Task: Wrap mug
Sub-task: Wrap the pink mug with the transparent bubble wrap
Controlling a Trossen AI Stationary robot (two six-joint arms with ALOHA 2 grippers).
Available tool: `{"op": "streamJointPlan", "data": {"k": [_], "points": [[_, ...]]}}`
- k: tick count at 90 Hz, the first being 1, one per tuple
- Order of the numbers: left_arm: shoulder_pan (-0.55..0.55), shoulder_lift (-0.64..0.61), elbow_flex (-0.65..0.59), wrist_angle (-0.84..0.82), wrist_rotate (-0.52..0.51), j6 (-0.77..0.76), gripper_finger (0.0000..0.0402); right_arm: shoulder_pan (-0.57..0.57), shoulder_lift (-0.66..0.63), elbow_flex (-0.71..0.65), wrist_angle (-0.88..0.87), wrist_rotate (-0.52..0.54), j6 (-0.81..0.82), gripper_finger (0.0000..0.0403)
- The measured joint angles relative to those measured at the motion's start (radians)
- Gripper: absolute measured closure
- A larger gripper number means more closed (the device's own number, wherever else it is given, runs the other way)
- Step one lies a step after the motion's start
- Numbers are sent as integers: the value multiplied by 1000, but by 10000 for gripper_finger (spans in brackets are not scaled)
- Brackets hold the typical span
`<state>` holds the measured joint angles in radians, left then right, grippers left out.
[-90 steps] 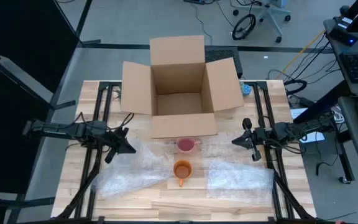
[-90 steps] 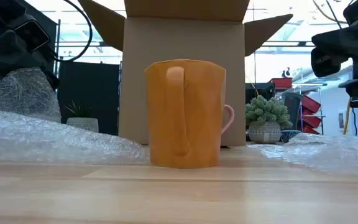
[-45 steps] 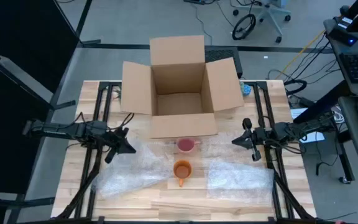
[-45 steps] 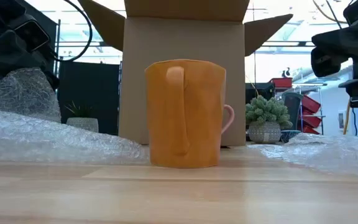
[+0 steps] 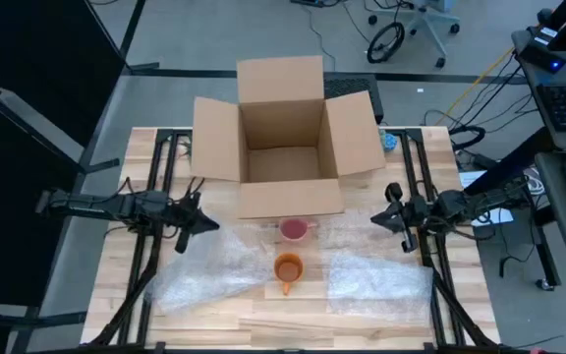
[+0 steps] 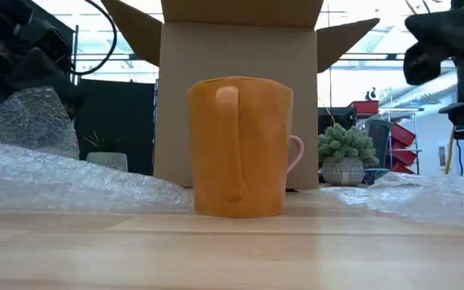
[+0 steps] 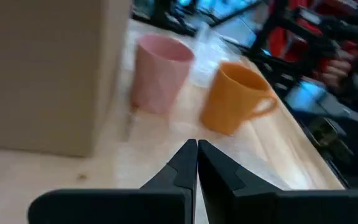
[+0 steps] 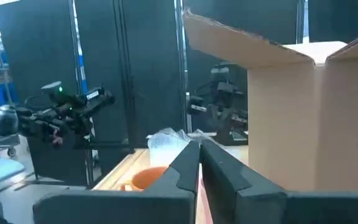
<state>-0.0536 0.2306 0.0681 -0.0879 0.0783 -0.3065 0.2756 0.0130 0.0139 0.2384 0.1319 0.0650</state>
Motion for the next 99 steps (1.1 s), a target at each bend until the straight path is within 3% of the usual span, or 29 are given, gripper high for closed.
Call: {"op": "streamJointPlan", "data": {"k": [23,48,67,84,89,99], "points": [[0,0,0,58,-62,-26,402,0,-2,1,137,0,55,401],[5,6,-1,80,-290,150,402,-1,-1,0,236,33,134,401],[75,8,-1,73,-302,158,402,-2,-1,13,275,176,-246,401],[153,8,-1,33,-179,112,402,-2,-1,23,427,370,-620,401],[175,8,-4,31,-158,109,402,-2,-1,23,504,354,-727,401],[217,8,-10,23,-132,86,402,-2,14,25,637,225,-880,401]]}}
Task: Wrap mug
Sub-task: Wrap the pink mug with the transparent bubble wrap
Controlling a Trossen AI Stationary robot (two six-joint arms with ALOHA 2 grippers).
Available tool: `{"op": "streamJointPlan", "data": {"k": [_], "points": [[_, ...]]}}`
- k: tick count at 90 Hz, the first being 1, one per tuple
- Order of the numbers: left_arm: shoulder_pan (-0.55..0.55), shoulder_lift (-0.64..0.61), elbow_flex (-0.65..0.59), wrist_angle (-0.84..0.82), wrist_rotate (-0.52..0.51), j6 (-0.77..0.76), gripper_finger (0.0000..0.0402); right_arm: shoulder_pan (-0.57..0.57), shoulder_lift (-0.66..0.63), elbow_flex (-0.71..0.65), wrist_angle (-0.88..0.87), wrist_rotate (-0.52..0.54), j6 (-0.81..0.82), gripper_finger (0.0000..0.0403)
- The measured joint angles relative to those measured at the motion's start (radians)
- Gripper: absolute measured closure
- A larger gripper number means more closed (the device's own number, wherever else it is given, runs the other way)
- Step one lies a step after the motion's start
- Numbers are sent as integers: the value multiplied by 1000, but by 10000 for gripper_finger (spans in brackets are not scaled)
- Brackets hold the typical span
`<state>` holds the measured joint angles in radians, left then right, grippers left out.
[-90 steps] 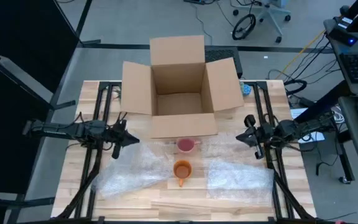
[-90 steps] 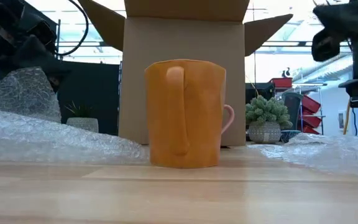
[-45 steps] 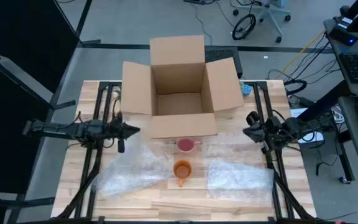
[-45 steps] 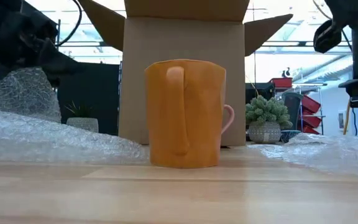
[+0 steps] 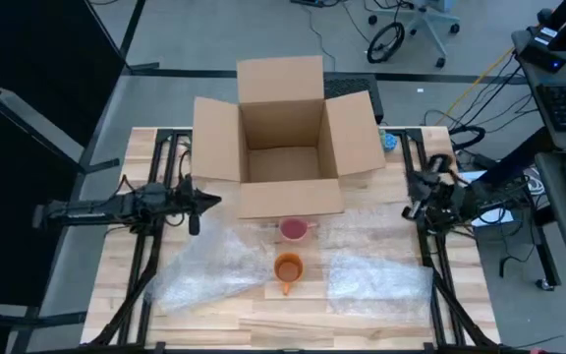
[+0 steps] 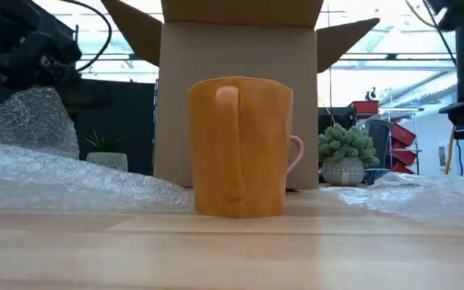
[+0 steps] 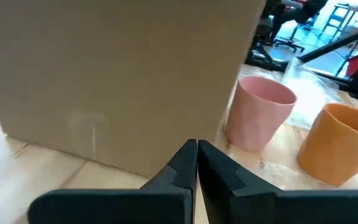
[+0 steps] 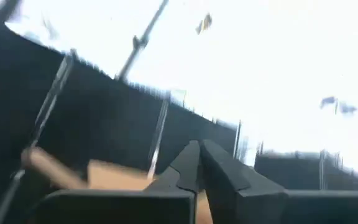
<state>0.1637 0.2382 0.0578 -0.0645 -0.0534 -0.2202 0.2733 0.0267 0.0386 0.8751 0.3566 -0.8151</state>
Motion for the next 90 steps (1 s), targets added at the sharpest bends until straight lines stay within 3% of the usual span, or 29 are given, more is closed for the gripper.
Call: {"op": "streamJointPlan", "data": {"k": [16,28,36,46,58,69,90], "points": [[44,0,0,25,6,-12,402,-9,77,2,-58,38,94,401],[65,0,0,31,15,-62,402,-52,224,60,-103,38,409,401],[72,0,0,47,16,-63,402,-67,349,154,-254,37,611,401],[72,0,0,94,16,-62,402,-70,557,281,-393,35,750,395],[72,0,0,120,16,-62,402,-70,805,464,-501,36,785,362],[72,0,0,129,18,-61,402,-66,987,637,-727,38,765,323],[73,0,-1,126,-1,-73,402,-21,1134,880,-1253,55,848,278]]}}
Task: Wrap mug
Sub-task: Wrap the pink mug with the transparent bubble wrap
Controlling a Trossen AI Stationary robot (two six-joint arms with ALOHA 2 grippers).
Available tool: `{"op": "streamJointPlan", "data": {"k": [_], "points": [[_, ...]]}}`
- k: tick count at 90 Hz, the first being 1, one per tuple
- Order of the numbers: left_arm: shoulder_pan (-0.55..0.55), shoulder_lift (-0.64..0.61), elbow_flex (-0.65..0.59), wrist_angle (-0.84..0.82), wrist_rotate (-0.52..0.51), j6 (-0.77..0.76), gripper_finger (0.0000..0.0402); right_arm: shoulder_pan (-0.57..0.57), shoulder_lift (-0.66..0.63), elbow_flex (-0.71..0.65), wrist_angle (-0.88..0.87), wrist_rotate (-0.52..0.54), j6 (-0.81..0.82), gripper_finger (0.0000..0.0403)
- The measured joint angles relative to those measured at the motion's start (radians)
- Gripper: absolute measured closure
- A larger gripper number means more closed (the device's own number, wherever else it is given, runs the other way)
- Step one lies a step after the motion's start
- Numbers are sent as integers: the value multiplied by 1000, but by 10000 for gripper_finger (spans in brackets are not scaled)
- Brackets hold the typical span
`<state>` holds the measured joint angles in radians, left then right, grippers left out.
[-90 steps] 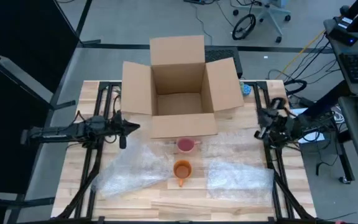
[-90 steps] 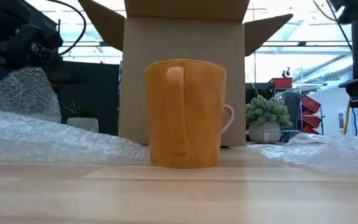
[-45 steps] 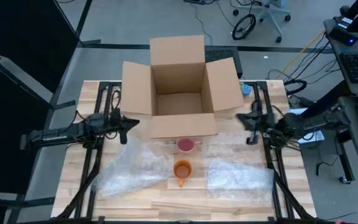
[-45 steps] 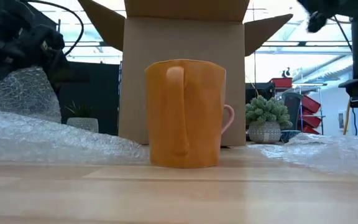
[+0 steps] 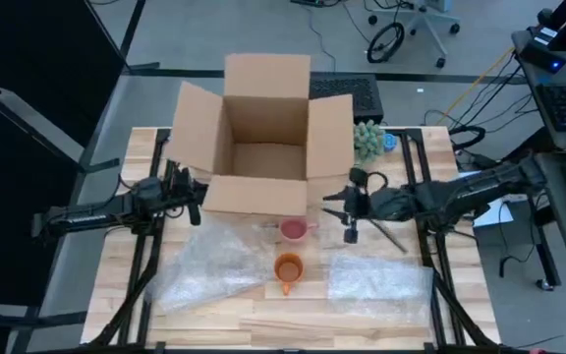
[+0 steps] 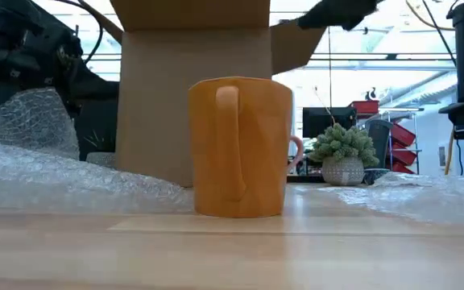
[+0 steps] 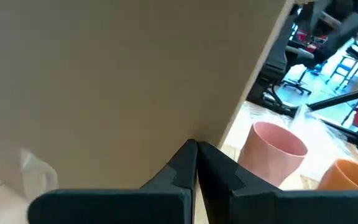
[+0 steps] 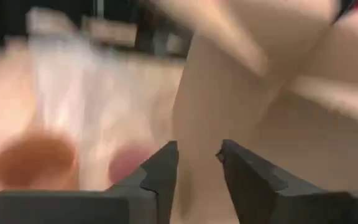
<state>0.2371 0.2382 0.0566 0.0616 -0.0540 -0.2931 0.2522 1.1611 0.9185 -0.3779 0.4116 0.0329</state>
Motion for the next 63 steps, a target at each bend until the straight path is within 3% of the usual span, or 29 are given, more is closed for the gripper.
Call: {"op": "streamJointPlan", "data": {"k": [23,41,63], "points": [[-10,0,0,87,30,-95,402,102,2,42,-251,-168,415,275],[-53,0,0,162,39,-118,402,233,0,-6,-367,-185,702,257],[-69,0,0,167,26,-112,402,339,19,-184,-335,-184,910,202]]}}
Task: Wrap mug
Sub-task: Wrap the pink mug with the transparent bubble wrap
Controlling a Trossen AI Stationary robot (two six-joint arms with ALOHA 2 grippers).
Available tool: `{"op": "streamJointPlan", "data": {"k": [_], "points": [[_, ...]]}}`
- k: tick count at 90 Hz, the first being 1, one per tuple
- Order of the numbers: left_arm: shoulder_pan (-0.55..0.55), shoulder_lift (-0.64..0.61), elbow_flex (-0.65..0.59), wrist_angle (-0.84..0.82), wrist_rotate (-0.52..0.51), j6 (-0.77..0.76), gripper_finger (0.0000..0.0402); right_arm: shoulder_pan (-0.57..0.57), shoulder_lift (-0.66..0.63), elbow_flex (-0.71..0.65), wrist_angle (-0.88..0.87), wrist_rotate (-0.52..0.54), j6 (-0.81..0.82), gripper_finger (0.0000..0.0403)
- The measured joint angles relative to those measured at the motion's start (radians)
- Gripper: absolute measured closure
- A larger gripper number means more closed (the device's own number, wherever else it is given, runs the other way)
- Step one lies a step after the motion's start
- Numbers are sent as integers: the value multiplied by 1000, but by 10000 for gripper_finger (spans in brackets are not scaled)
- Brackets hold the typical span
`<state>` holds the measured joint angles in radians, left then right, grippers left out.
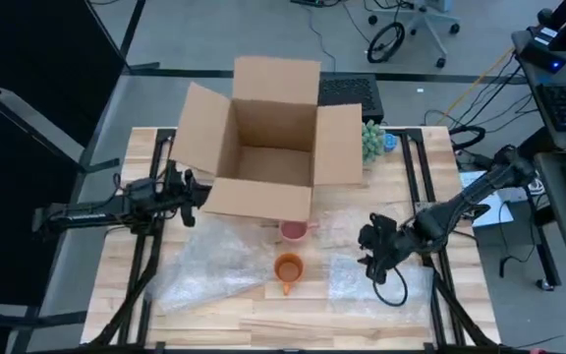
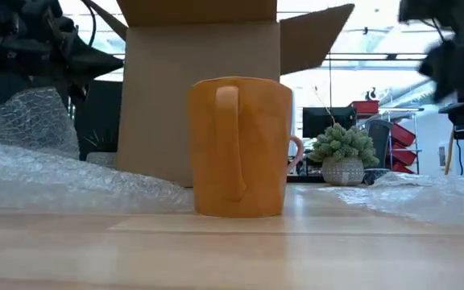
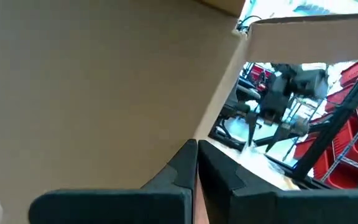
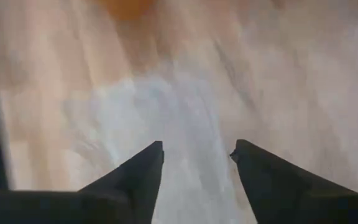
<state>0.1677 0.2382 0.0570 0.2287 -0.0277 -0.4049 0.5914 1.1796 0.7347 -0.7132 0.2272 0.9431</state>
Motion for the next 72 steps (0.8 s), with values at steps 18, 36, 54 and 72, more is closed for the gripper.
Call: {"op": "streamJointPlan", "data": {"k": [18,36,54,72], "points": [[0,0,0,1,-15,27,402,8,43,-99,66,-9,14,187],[0,0,0,1,-21,48,402,4,115,-138,175,-74,-17,198],[0,0,0,2,-22,45,402,4,153,-138,205,-77,-90,258],[0,0,1,1,-22,43,402,4,154,-118,214,-133,-160,371]]}}
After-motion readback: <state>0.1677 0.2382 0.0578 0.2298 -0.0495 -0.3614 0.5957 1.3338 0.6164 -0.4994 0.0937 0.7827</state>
